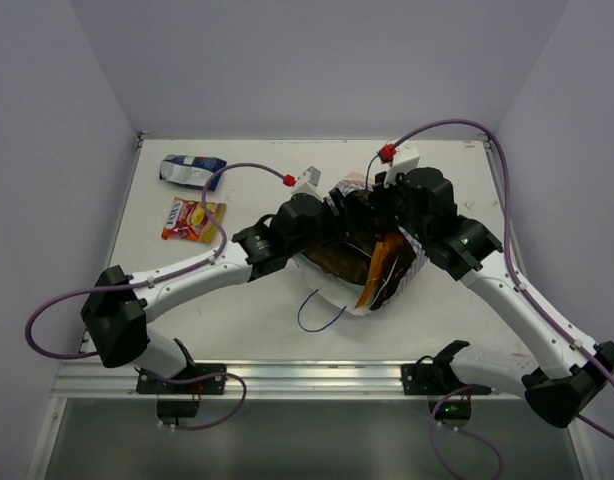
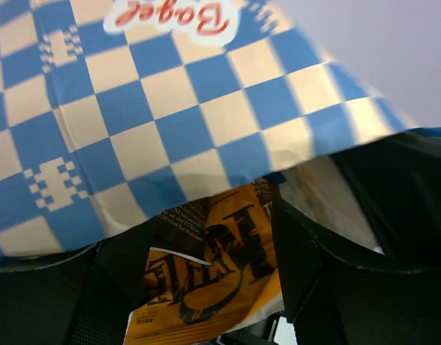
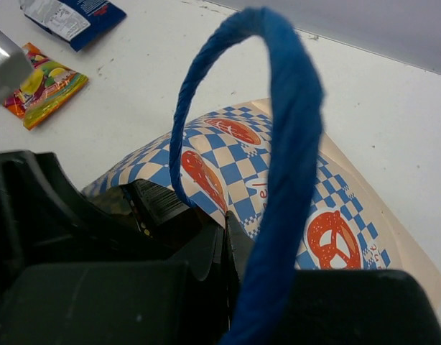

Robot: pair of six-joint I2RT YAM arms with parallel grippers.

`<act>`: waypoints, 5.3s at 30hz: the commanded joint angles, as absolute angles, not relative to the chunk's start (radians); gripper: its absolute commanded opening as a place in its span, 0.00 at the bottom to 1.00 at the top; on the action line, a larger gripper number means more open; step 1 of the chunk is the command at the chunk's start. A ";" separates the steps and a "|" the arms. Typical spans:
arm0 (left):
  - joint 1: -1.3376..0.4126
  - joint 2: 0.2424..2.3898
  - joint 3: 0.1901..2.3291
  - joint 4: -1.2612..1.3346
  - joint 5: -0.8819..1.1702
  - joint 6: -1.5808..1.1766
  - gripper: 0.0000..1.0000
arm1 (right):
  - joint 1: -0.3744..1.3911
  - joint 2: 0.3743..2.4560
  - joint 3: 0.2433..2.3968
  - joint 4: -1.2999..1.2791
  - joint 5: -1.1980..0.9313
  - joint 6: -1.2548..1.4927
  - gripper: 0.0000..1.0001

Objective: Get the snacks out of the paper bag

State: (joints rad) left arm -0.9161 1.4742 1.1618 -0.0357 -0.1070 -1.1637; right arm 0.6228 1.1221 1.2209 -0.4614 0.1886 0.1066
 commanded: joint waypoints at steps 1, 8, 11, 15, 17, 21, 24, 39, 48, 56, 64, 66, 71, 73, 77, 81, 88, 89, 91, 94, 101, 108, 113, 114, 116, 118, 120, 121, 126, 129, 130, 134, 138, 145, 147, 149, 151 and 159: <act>-0.946 1.505 1.203 0.027 -0.156 -1.235 0.71 | 0.621 1.085 1.227 -0.482 0.161 0.163 0.00; -0.959 1.600 1.239 0.097 -0.244 -1.276 0.70 | 0.623 1.066 1.213 -0.472 0.132 0.186 0.00; -0.968 1.589 1.210 0.156 -0.291 -1.310 0.71 | 0.623 1.063 1.207 -0.472 0.117 0.201 0.00; -0.988 1.583 1.192 0.192 -0.363 -1.324 0.71 | 0.623 1.046 1.181 -0.450 0.104 0.225 0.00; -0.988 1.588 1.201 0.184 -0.377 -1.333 0.71 | 0.624 1.045 1.177 -0.440 0.094 0.235 0.00; -1.014 1.539 1.164 0.193 -0.396 -1.324 0.72 | 0.624 1.051 1.187 -0.451 0.095 0.232 0.00; -1.022 1.511 1.138 0.202 -0.433 -1.319 0.72 | 0.624 1.048 1.187 -0.446 0.117 0.226 0.00; -1.022 1.683 1.301 0.156 -0.445 -1.307 0.45 | 0.627 1.060 1.190 -0.439 0.101 0.236 0.00; -1.022 1.595 1.269 0.065 -0.468 -1.249 0.00 | 0.627 1.058 1.178 -0.440 0.166 0.222 0.00; -1.022 1.335 1.233 -0.181 -0.321 -1.095 0.00 | 0.614 1.089 1.175 -0.439 0.293 0.190 0.00; -0.936 1.027 1.200 -0.541 -0.350 -0.951 0.00 | 0.569 1.134 1.174 -0.437 0.324 0.166 0.00; -0.835 0.980 1.204 -0.600 -0.345 -0.918 0.00 | 0.560 1.134 1.167 -0.436 0.324 0.163 0.00; -0.659 0.982 1.293 -0.692 -0.373 -0.740 0.00 | 0.526 1.124 1.149 -0.437 0.316 0.155 0.00; -0.614 1.038 1.334 -0.686 -0.370 -0.674 0.00 | 0.523 1.120 1.146 -0.437 0.314 0.146 0.00; -0.438 1.158 1.344 -0.530 -0.283 -0.600 0.00 | 0.523 1.104 1.138 -0.439 0.299 0.138 0.00; -0.310 1.343 1.399 -0.350 -0.070 -0.589 0.00 | 0.523 1.100 1.143 -0.445 0.281 0.129 0.00; -0.288 1.739 1.661 -0.235 0.048 -0.606 0.00 | 0.523 1.111 1.149 -0.451 0.256 0.115 0.00; -0.284 1.747 1.631 -0.185 0.049 -0.612 0.00 | 0.523 1.112 1.150 -0.451 0.253 0.114 0.00; -0.267 1.726 1.554 -0.126 0.031 -0.641 0.12 | 0.523 1.117 1.152 -0.453 0.241 0.112 0.00; -0.236 1.636 1.335 -0.029 0.005 -0.705 0.62 | 0.523 1.120 1.155 -0.453 0.229 0.110 0.00; -0.273 1.378 1.077 -0.127 0.077 -0.814 1.00 | 0.525 1.121 1.163 -0.453 0.204 0.107 0.00; -0.639 1.221 1.094 -0.192 -0.081 -1.003 0.96 | 0.523 1.118 1.161 -0.448 0.215 0.123 0.00; -0.824 1.304 1.150 -0.166 -0.186 -1.087 0.92 | 0.525 1.108 1.135 -0.416 0.219 0.132 0.00; -0.831 1.348 1.161 -0.161 -0.184 -1.097 0.92 | 0.525 1.108 1.134 -0.416 0.218 0.140 0.00; -0.851 1.396 1.201 -0.144 -0.184 -1.120 0.92 | 0.523 1.100 1.128 -0.414 0.207 0.147 0.00; -0.873 1.471 1.238 -0.140 -0.192 -1.118 0.91 | 0.525 1.092 1.120 -0.408 0.206 0.155 0.00; -0.876 1.550 1.290 -0.134 -0.173 -1.124 0.91 | 0.523 1.083 1.115 -0.400 0.204 0.156 0.00; -0.882 1.574 1.307 -0.130 -0.172 -1.126 0.91 | 0.523 1.081 1.109 -0.399 0.204 0.158 0.00; -0.893 1.698 1.410 -0.120 -0.182 -1.121 0.90 | 0.525 1.068 1.088 -0.393 0.199 0.169 0.00; -0.894 1.747 1.445 -0.132 -0.204 -1.120 0.83 | 0.525 1.058 1.072 -0.390 0.196 0.172 0.00; -0.894 1.753 1.448 -0.138 -0.204 -1.123 0.79 | 0.525 1.057 1.071 -0.388 0.201 0.172 0.00; -0.897 1.734 1.424 -0.152 -0.173 -1.117 0.25 | 0.525 1.052 1.063 -0.390 0.224 0.167 0.00; -0.899 1.623 1.397 -0.199 -0.149 -1.075 0.00 | 0.525 1.057 1.054 -0.388 0.261 0.158 0.00; -0.897 1.410 1.448 -0.409 -0.087 -0.945 0.00 | 0.523 1.086 1.045 -0.388 0.325 0.160 0.00; -0.890 1.337 1.469 -0.475 -0.098 -0.901 0.00 | 0.520 1.095 1.042 -0.388 0.348 0.161 0.00; -0.874 1.289 1.497 -0.567 -0.103 -0.873 0.00 | 0.514 1.101 1.037 -0.388 0.351 0.161 0.00; -0.836 1.221 1.526 -0.647 -0.100 -0.847 0.00 | 0.499 1.103 1.031 -0.388 0.356 0.164 0.00; -0.655 1.091 1.623 -0.805 -0.230 -0.703 0.00 | 0.449 1.086 1.025 -0.393 0.367 0.163 0.00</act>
